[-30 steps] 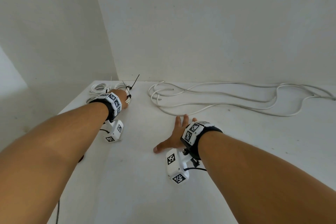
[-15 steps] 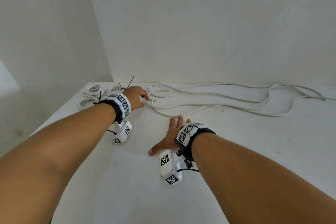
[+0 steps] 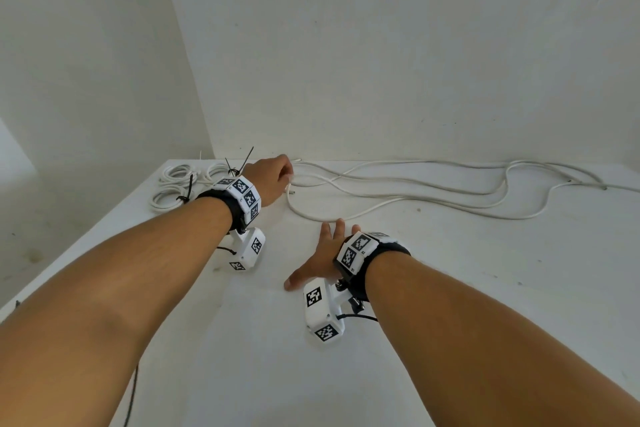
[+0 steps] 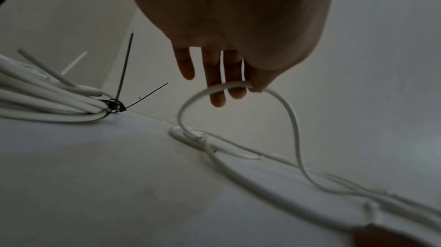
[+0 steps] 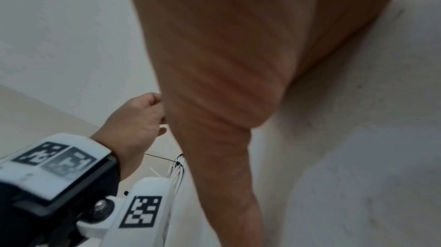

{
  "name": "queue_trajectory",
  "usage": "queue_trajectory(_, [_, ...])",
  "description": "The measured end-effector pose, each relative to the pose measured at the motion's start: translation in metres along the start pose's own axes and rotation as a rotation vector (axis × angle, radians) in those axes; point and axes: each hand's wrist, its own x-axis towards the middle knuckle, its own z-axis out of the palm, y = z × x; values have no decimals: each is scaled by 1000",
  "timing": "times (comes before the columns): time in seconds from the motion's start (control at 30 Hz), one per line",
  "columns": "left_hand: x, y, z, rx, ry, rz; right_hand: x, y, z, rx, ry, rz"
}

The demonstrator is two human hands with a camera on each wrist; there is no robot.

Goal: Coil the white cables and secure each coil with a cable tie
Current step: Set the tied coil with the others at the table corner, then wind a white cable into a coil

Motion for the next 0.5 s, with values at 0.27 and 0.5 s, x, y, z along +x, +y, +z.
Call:
queue_trajectory(0.27, [-30, 57, -29, -403, 143, -73, -21, 16, -18, 225, 24, -142])
queue_trajectory(0.5, [-68, 95, -47, -559, 60, 58, -53, 44, -34, 696, 1035, -453])
